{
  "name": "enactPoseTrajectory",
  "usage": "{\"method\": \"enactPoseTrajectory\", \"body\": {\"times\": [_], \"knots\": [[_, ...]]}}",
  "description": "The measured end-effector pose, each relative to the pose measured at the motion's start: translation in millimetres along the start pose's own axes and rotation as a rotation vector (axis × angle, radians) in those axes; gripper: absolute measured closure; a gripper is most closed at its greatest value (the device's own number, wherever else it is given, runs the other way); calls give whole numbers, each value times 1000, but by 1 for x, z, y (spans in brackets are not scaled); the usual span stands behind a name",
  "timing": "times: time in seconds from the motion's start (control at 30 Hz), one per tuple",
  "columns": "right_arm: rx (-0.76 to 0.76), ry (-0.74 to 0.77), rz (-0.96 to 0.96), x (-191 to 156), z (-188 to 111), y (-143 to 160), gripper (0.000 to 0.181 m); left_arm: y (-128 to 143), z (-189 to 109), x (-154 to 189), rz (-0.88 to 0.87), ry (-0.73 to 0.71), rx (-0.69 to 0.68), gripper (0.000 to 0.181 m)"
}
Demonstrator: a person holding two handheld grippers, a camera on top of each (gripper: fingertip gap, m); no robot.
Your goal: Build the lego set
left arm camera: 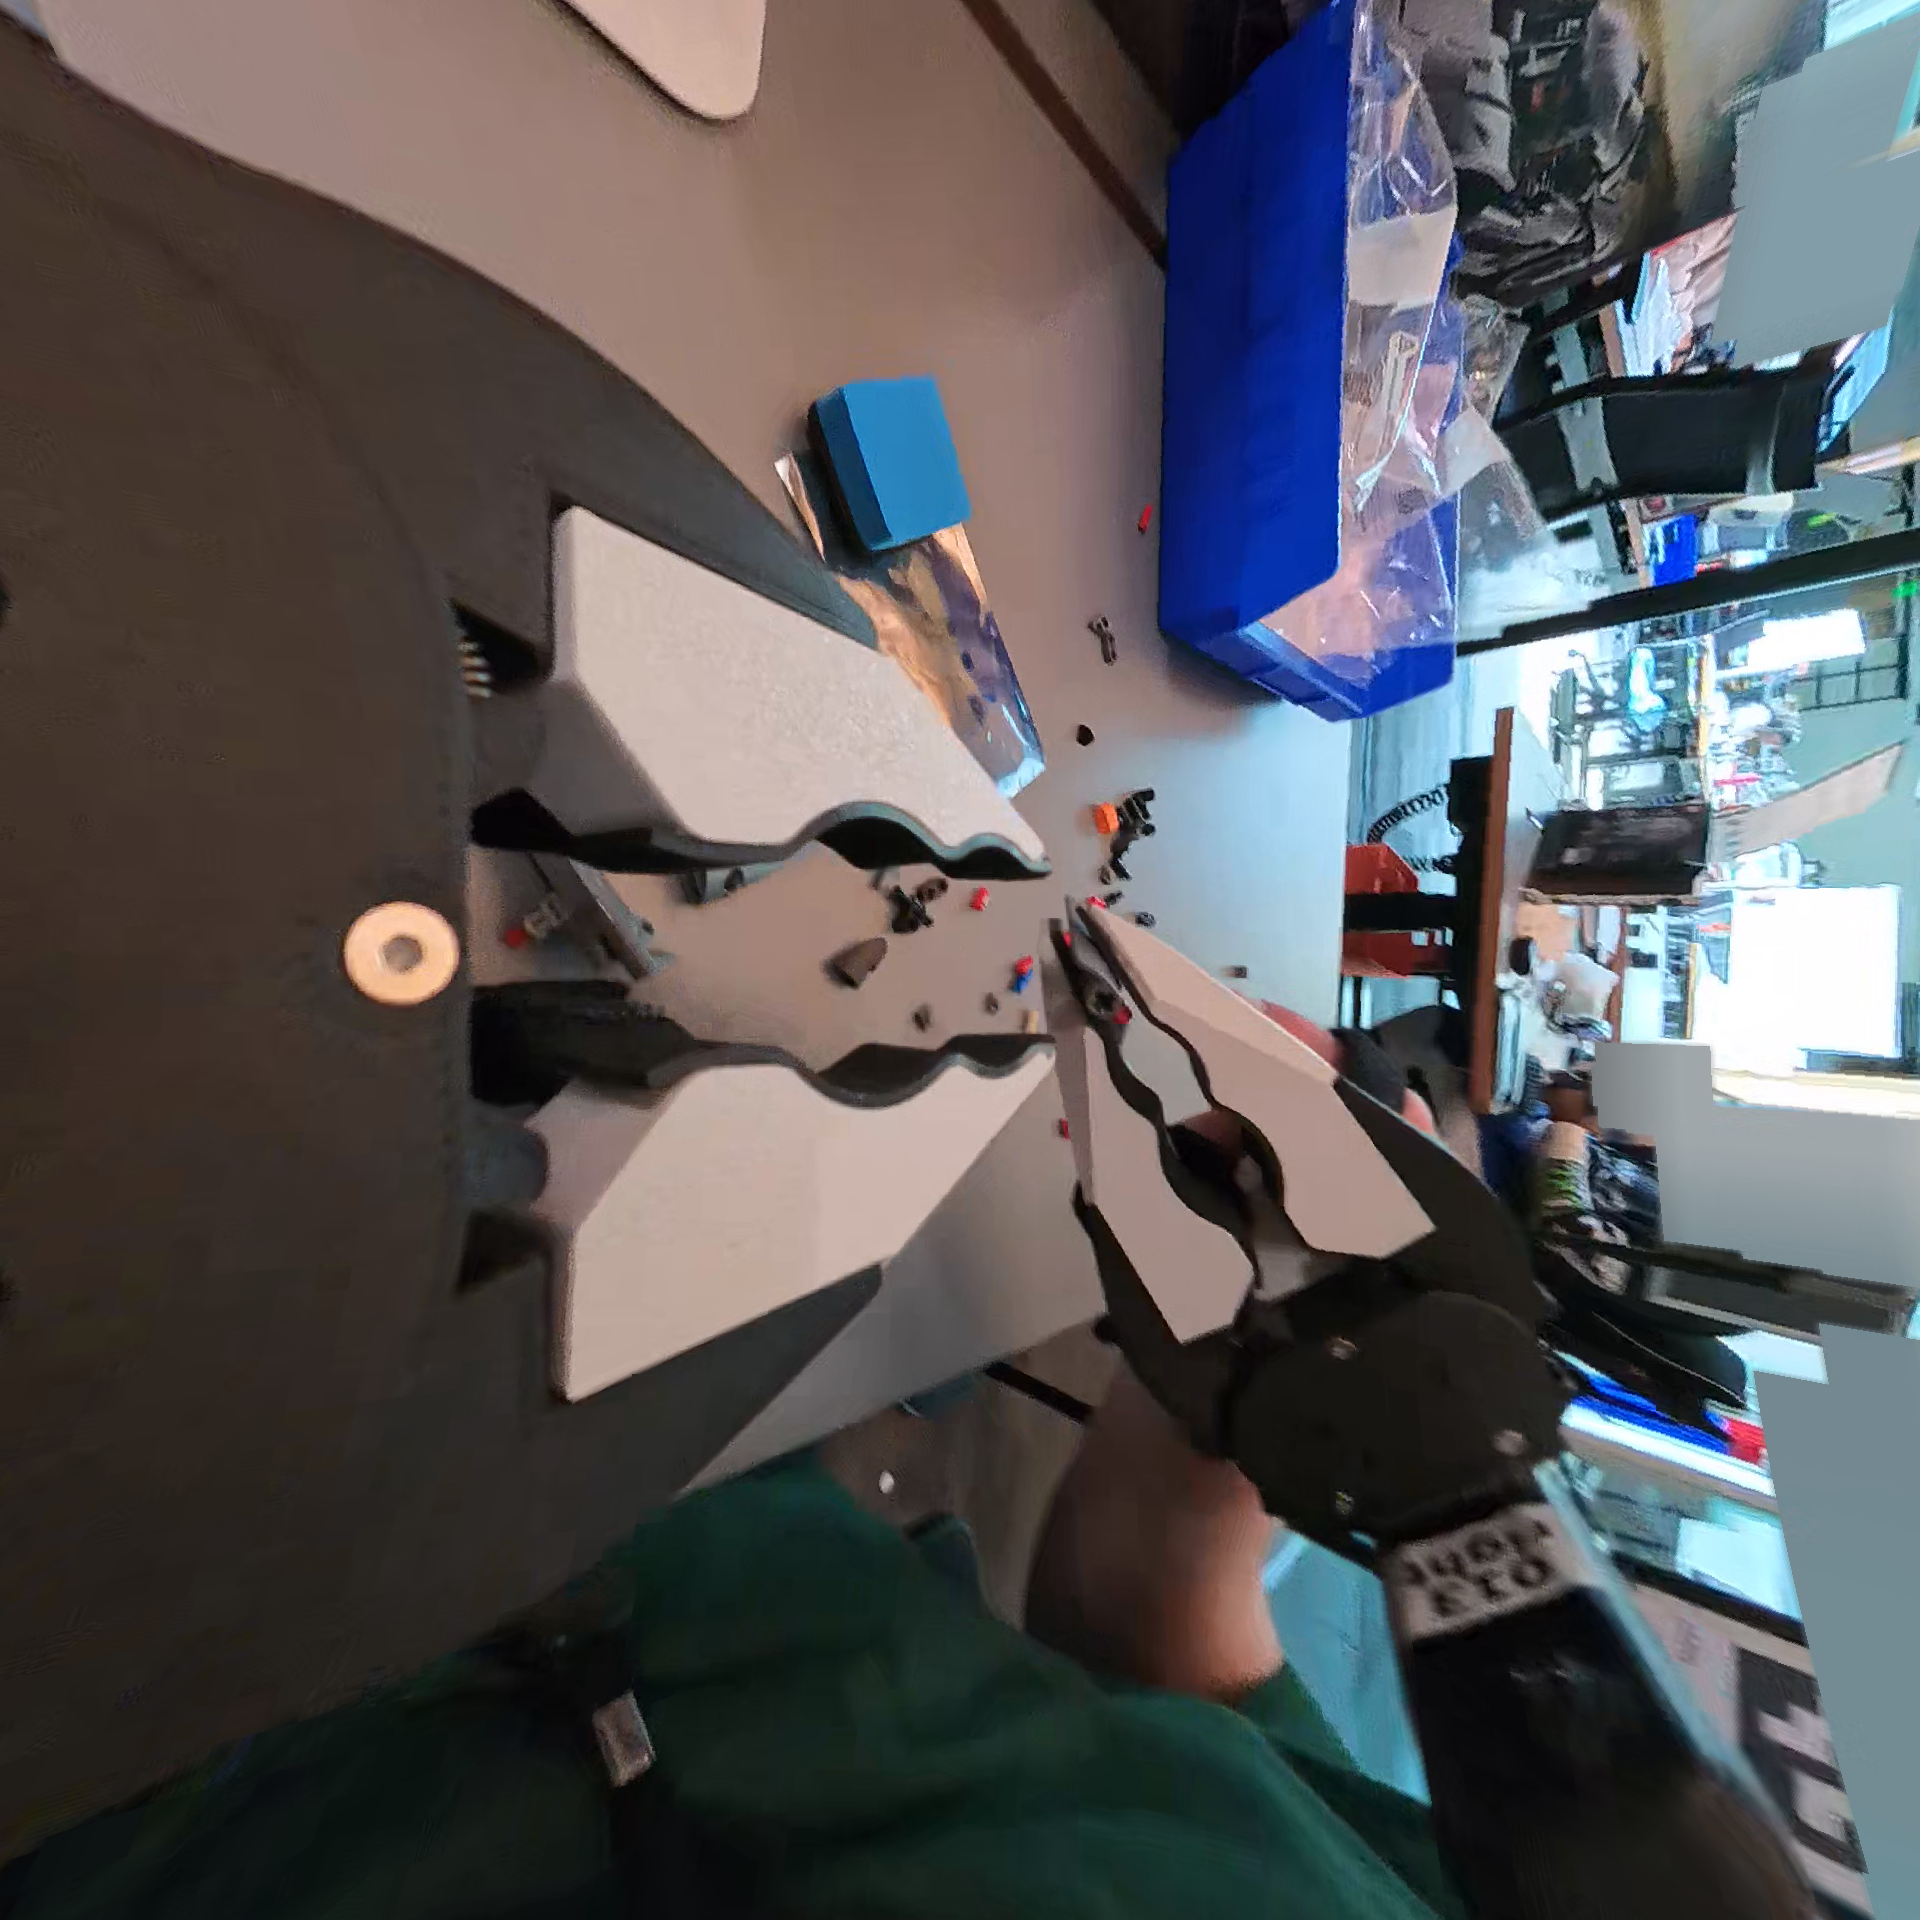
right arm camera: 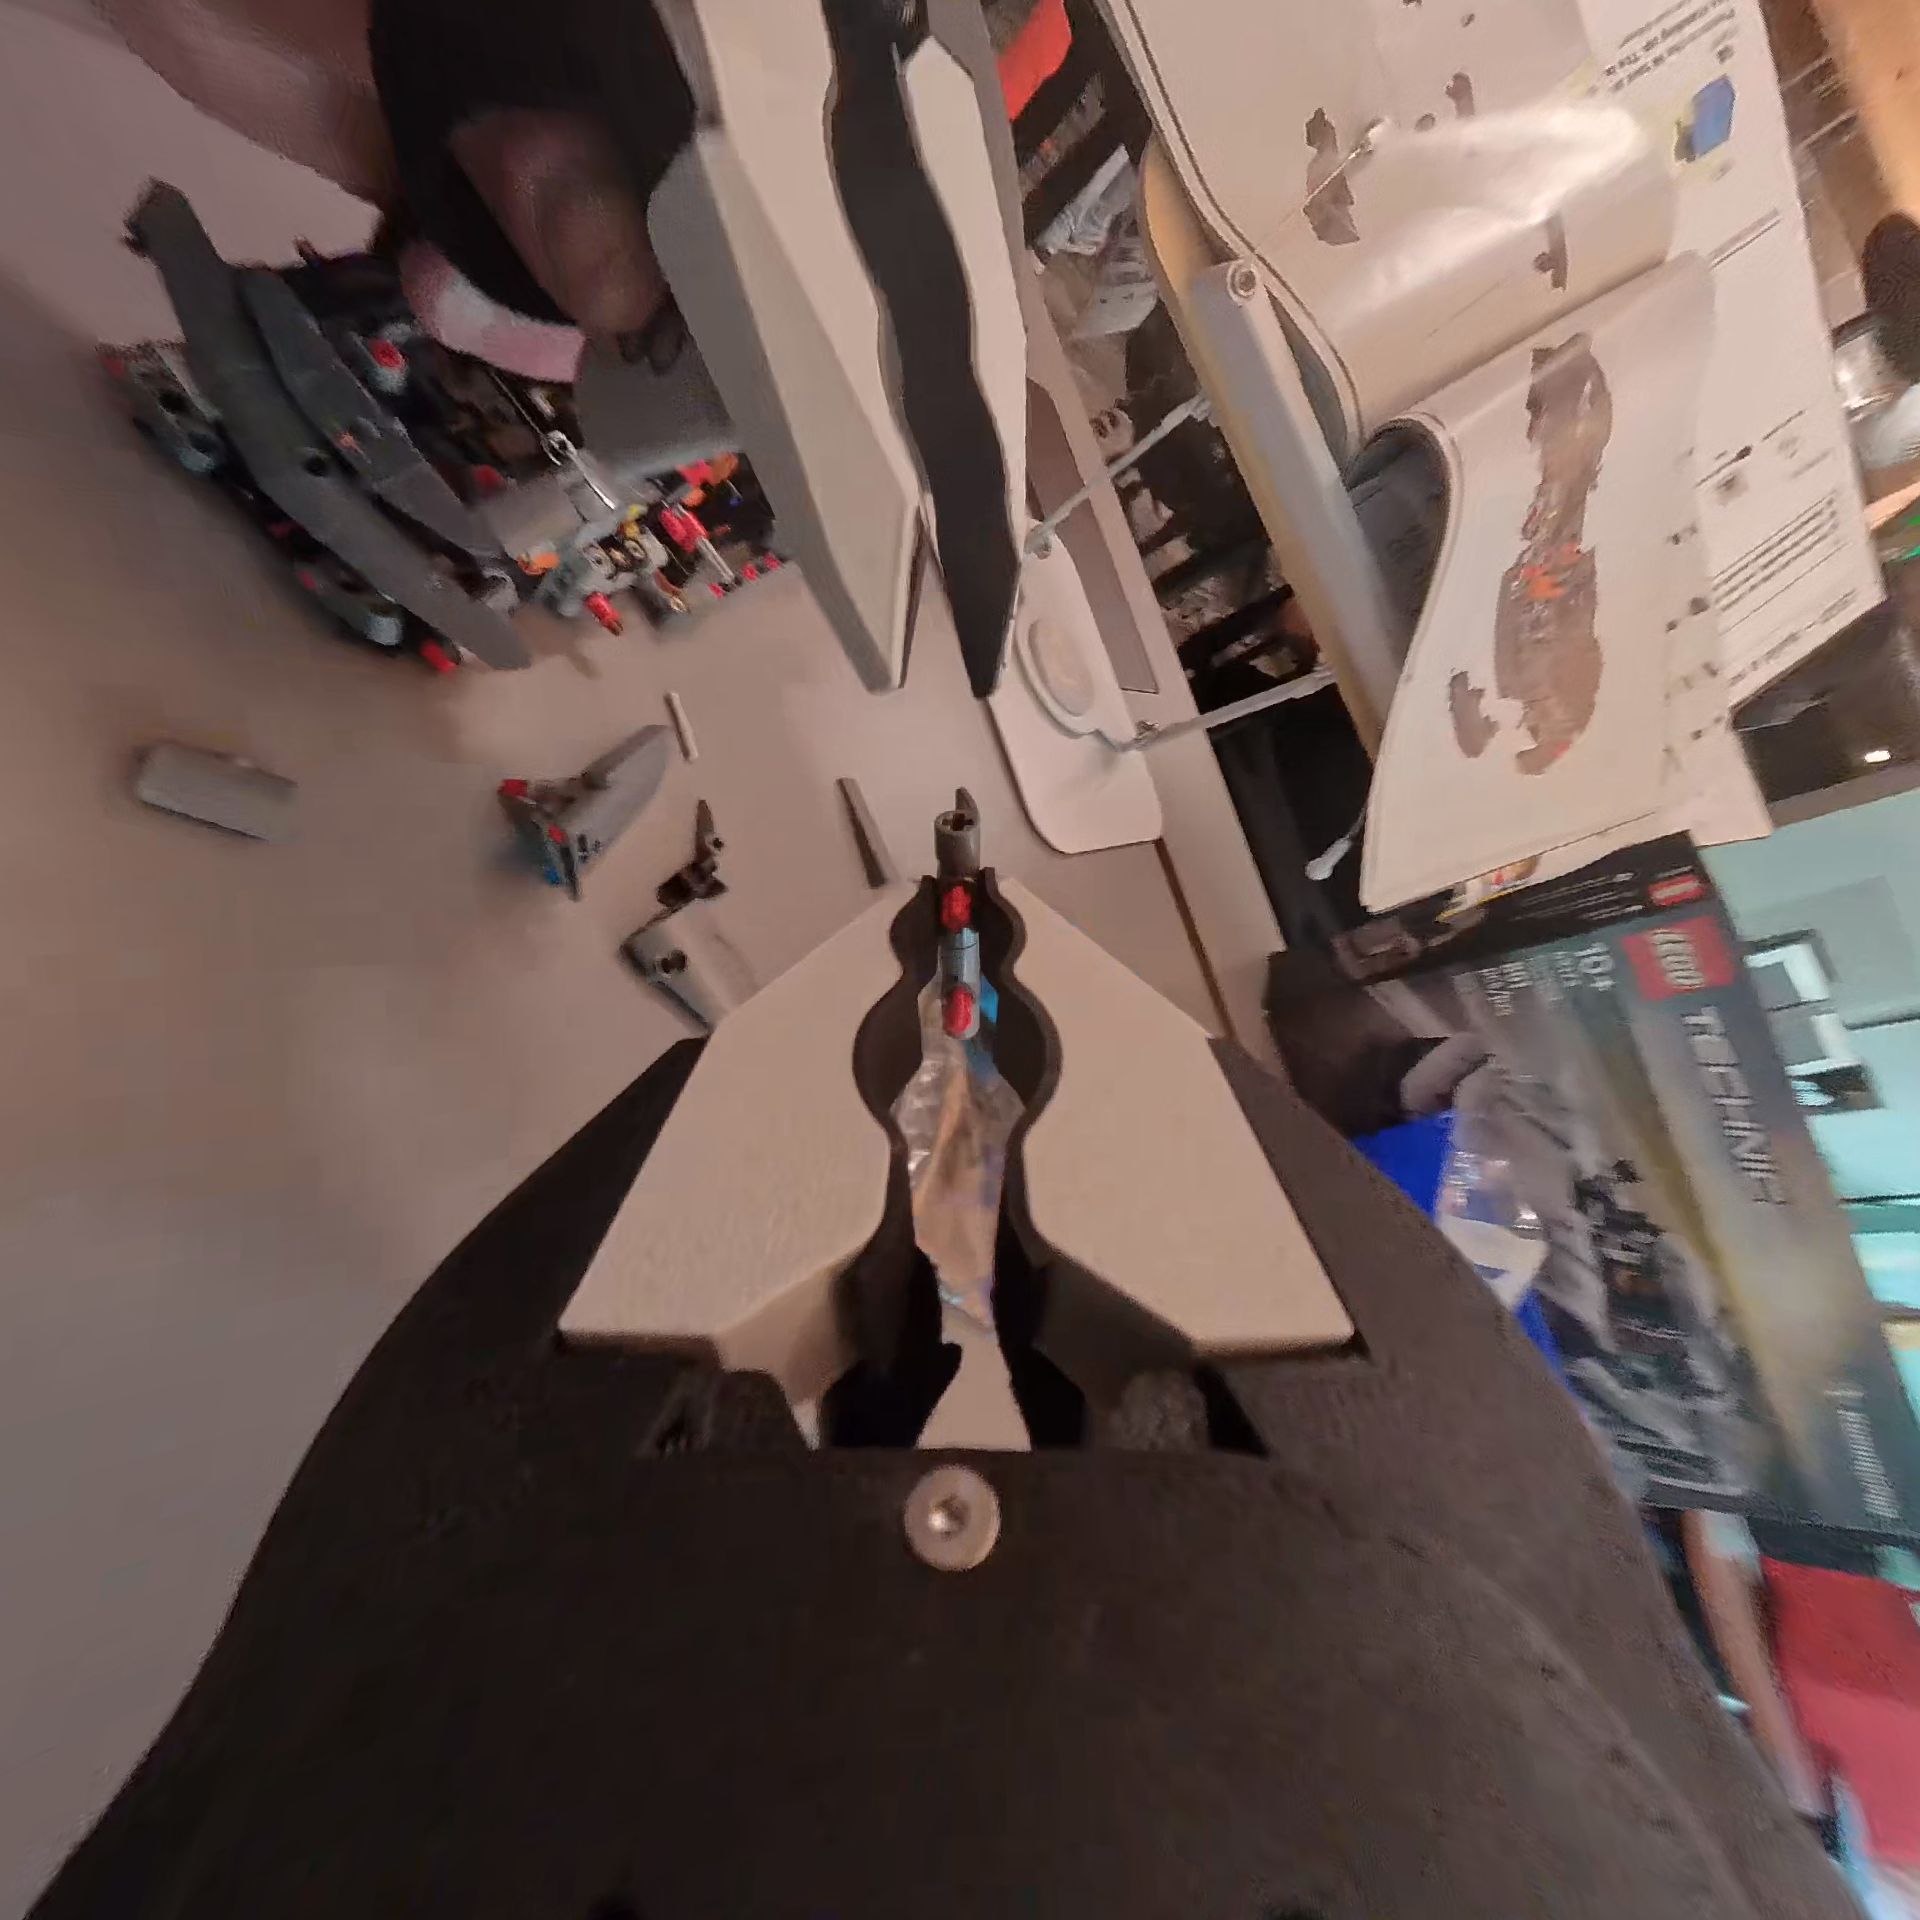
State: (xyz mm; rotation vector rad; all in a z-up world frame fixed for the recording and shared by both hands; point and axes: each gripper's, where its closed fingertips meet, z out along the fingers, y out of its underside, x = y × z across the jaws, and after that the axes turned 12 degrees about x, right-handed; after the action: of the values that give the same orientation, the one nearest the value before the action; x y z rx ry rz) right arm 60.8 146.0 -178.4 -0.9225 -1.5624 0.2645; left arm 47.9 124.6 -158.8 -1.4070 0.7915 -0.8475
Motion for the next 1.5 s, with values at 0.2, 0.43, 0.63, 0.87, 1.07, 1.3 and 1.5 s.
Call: {"method": "enactPoseTrajectory", "body": {"times": [0.2, 0.43, 0.63, 0.87, 1.07, 1.3, 1.5], "knots": [[50, 24, -94, 8, 12, -21, 176, -7, -1, -4, -53, -26, 47, 155], [140, -112, 255, 8, 10, -32, 176, -17, -12, -13, 28, -90, 72, 154], [293, -224, 596, 0, 3, -44, 176, -18, -1, 8, -18, 3, 96, 157], [323, -234, 701, -22, -13, -54, 176, -14, 2, 39, -66, 134, 100, 181], [248, -79, 741, -37, -36, -34, 164, -3, 14, 50, -107, 96, 71, 181], [287, -81, 904, -43, -56, -21, 167, 8, 34, 56, -221, 79, 84, 181], [320, -83, 1001, -38, -58, -14, 176, 5, 45, 58, -271, 96, 140, 181]]}}
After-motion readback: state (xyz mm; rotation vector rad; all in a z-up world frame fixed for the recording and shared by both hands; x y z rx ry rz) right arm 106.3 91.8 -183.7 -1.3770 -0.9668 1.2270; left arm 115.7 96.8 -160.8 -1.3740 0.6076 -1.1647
